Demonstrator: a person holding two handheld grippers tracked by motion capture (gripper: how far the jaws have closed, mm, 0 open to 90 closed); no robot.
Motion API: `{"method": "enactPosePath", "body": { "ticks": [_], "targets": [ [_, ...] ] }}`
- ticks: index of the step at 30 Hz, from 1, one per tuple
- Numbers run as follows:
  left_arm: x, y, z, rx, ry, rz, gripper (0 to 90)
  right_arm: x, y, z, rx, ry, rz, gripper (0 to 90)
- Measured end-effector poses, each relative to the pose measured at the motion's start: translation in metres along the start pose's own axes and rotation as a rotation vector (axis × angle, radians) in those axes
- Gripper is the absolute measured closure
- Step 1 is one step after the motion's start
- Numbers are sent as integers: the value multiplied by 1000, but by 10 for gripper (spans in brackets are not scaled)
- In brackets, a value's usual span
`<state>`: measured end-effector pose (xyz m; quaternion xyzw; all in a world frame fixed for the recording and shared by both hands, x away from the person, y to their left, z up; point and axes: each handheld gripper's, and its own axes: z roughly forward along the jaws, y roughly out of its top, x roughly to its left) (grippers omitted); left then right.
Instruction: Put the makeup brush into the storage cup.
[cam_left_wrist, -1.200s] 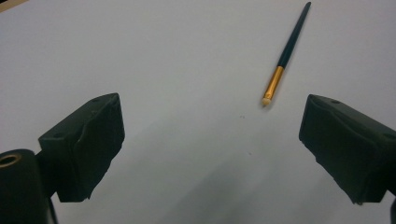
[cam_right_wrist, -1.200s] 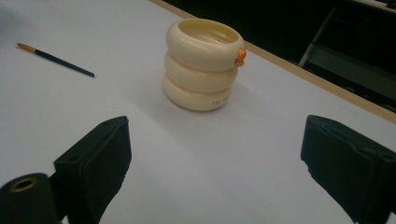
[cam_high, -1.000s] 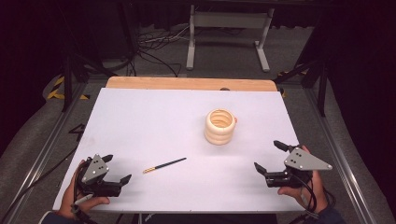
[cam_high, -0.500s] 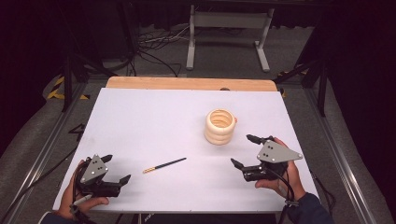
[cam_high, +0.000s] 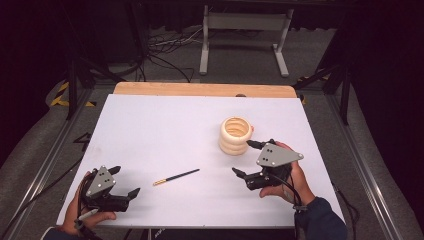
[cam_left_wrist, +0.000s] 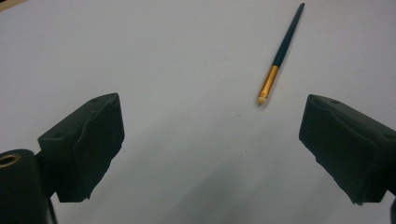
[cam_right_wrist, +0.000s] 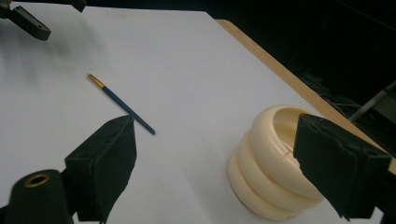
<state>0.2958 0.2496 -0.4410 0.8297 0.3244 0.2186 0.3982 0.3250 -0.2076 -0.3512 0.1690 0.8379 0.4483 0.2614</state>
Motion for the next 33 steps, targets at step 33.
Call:
{"method": "enactPosePath", "body": {
  "ticks": [33],
  "targets": [
    [0, -2, -1, 4, -9, 9, 74, 17, 44, 66, 93, 142, -107, 65]
  ]
}}
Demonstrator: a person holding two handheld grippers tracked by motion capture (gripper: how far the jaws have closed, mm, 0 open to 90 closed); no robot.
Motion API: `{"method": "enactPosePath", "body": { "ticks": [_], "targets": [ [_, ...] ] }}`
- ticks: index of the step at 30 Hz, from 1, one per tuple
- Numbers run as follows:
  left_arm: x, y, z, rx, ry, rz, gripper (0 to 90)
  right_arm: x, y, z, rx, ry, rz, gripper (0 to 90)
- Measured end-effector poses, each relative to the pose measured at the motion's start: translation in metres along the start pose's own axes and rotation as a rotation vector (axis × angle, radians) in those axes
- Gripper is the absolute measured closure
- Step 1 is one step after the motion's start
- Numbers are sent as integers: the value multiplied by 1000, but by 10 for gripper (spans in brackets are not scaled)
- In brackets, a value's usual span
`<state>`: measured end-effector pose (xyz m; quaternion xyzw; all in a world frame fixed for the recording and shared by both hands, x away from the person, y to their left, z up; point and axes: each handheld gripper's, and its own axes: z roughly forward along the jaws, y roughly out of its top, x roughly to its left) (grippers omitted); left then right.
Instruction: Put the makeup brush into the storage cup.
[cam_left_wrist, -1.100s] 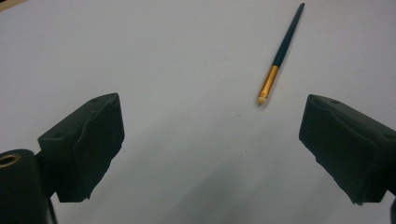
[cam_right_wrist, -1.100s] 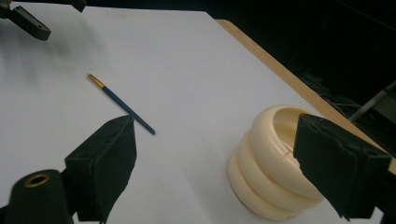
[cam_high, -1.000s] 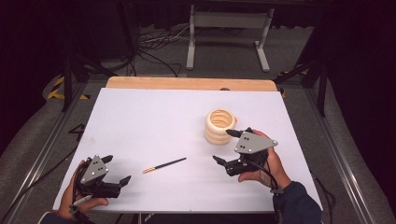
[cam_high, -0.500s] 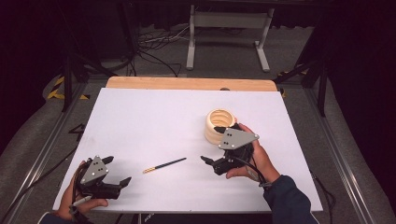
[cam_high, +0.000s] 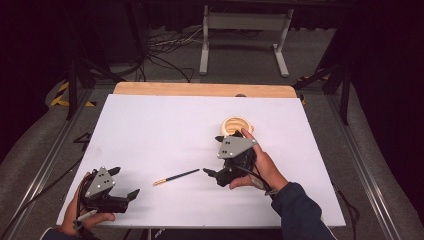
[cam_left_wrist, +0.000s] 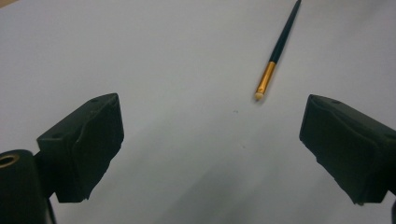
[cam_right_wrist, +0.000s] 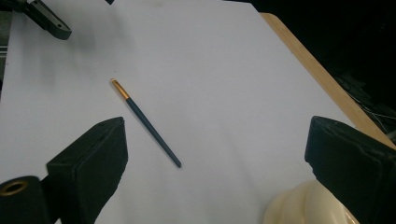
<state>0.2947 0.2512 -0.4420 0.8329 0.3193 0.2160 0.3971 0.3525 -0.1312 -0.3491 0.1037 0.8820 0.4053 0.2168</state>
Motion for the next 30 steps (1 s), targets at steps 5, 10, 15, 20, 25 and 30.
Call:
{"method": "enactPosePath", "body": {
  "ticks": [5, 10, 15, 20, 25, 30],
  "targets": [
    [0, 0, 0, 1, -3, 0, 73, 4, 8, 11, 17, 20, -18, 62],
    [0, 0, 0, -3, -4, 0, 73, 10, 15, 25, 28, 50, -39, 59],
    [0, 0, -1, -8, -9, 1, 73, 13, 19, 36, 38, 74, -43, 62],
    [0, 0, 0, -7, -9, -1, 74, 17, 22, 50, 69, 93, -71, 68],
    [0, 0, 0, -5, -11, 0, 74, 19, 23, 62, 94, 122, -77, 121],
    [0, -1, 0, -4, -10, -2, 74, 22, 25, 75, 119, 153, -100, 158]
  ]
}}
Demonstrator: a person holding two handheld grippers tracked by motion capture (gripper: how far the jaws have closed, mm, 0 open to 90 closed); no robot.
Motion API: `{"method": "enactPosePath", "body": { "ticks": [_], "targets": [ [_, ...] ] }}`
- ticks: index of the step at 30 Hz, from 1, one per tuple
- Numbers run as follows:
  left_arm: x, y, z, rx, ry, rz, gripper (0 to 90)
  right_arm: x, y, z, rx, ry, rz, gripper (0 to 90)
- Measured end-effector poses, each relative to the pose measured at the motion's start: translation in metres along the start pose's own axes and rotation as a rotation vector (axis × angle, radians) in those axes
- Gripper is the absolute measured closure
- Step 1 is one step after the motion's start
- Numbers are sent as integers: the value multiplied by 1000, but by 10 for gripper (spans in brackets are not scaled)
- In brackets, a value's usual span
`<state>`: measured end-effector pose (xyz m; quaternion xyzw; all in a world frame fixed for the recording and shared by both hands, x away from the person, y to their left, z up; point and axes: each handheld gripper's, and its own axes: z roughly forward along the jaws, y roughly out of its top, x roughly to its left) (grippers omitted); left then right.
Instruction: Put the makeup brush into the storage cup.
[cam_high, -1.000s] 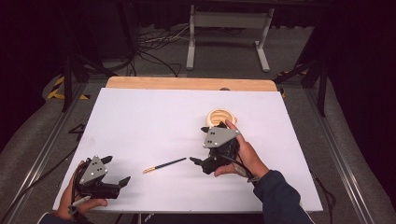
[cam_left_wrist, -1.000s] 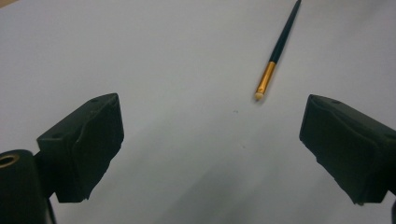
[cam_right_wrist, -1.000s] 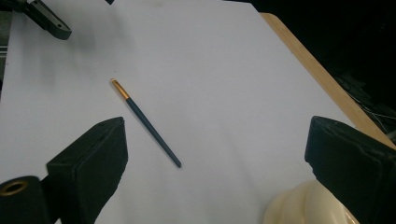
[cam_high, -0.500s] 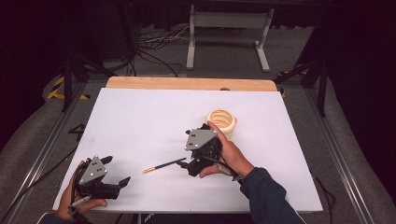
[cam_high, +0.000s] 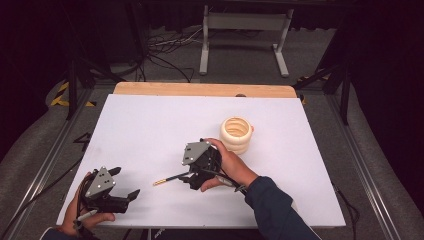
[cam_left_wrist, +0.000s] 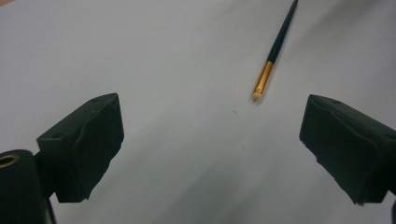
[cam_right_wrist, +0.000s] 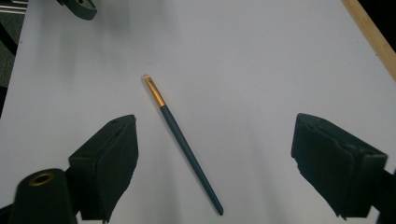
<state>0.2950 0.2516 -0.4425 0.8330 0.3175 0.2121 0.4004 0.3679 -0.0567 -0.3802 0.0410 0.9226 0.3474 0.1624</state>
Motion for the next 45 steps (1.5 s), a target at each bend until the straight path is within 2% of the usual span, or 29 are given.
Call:
{"method": "enactPosePath", "body": {
  "ticks": [5, 8, 9, 10, 12, 14, 16, 17, 19, 20, 22, 25, 30, 33, 35, 45],
  "targets": [
    [1, 0, -1, -9, -4, 3, 74, -1, 4, 12, 24, 27, -9, 194],
    [0, 0, -1, -5, -3, 2, 74, 0, 7, 23, 73, 52, -33, 200],
    [0, 0, -1, -4, -5, 2, 74, 0, 7, 23, 73, 52, -33, 200],
    [0, -1, -1, -4, -6, 2, 74, 0, 7, 31, 118, 68, -50, 203],
    [0, -1, -1, -4, -6, 1, 74, 0, 7, 33, 133, 69, -52, 208],
    [0, -1, -1, -3, -7, 1, 74, -2, 7, 42, 171, 98, -59, 243],
    [0, -1, -1, -3, -8, 3, 74, -2, 8, 44, 179, 103, -62, 260],
    [0, -1, -1, -2, -5, 3, 74, -2, 8, 46, 190, 121, -63, 281],
    [0, 0, -2, -3, -9, 3, 74, 0, 9, 51, 235, 131, -89, 316],
    [-1, 0, -2, -2, -11, 4, 74, -1, 9, 56, 269, 151, -103, 332],
    [-2, -1, -2, -7, -12, 6, 74, -2, 8, 60, 317, 149, -129, 342],
    [-1, -1, -3, -7, -16, 3, 74, -4, 9, 64, 341, 159, -137, 355],
    [-1, -2, -3, -2, -20, 0, 74, -7, 12, 73, 419, 173, -169, 468],
    [0, -2, -3, -3, -25, -2, 74, -11, 13, 78, 461, 181, -184, 574],
    [0, -3, -3, -2, -27, -3, 74, -14, 13, 80, 486, 196, -180, 609],
    [0, -3, -1, 7, -34, -2, 74, -14, 18, 85, 523, 220, -215, 668]
  ]
}}
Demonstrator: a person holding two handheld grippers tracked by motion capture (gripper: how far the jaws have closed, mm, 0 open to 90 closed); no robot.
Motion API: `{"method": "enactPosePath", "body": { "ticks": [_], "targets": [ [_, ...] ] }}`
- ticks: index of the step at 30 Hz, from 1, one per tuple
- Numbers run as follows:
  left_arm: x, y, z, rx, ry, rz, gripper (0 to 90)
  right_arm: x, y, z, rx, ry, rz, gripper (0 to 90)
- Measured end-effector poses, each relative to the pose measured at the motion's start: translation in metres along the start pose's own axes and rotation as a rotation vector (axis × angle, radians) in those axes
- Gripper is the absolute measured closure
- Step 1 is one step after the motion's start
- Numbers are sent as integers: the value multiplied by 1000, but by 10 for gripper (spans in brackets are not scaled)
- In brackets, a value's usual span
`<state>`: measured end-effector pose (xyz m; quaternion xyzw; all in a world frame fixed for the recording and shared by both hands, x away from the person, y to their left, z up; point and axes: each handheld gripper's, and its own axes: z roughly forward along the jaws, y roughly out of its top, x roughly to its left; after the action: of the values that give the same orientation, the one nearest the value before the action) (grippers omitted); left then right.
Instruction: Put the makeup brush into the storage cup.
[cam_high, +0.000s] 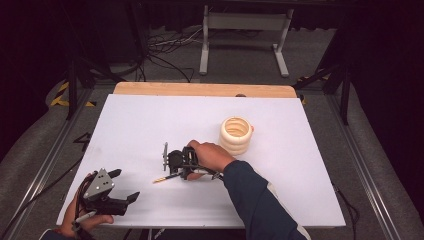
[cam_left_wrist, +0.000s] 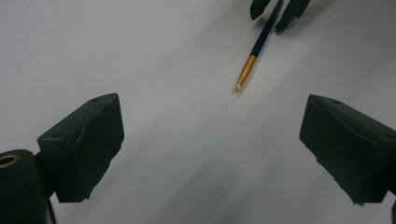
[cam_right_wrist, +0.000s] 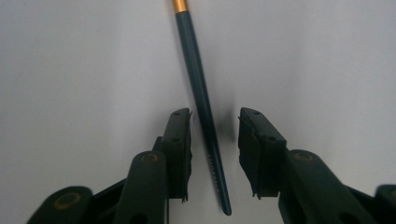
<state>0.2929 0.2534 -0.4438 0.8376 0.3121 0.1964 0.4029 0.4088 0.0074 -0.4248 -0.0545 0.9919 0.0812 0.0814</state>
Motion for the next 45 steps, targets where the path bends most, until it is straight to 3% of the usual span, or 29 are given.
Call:
{"method": "enactPosePath", "body": {
  "ticks": [6, 19, 29, 35, 38, 45],
  "targets": [
    [-1, 0, 1, 4, 0, 0, 74, 2, 5, 1, 33, 49, -33, 837],
    [0, 0, 0, 3, 2, 2, 75, 5, 2, -2, 18, 25, -23, 845],
    [0, 0, -1, -10, 5, -3, 73, 7, -15, -29, -86, -47, 36, 846],
    [0, 0, -1, -10, 17, -3, 71, 7, -36, -50, -194, -97, 99, 846],
    [0, 0, -1, 0, 18, -8, 71, 7, -50, -63, -284, -115, 150, 845],
    [-1, 0, -1, -2, 18, -5, 71, 12, -68, -73, -364, -137, 200, 846]
  ]
}}
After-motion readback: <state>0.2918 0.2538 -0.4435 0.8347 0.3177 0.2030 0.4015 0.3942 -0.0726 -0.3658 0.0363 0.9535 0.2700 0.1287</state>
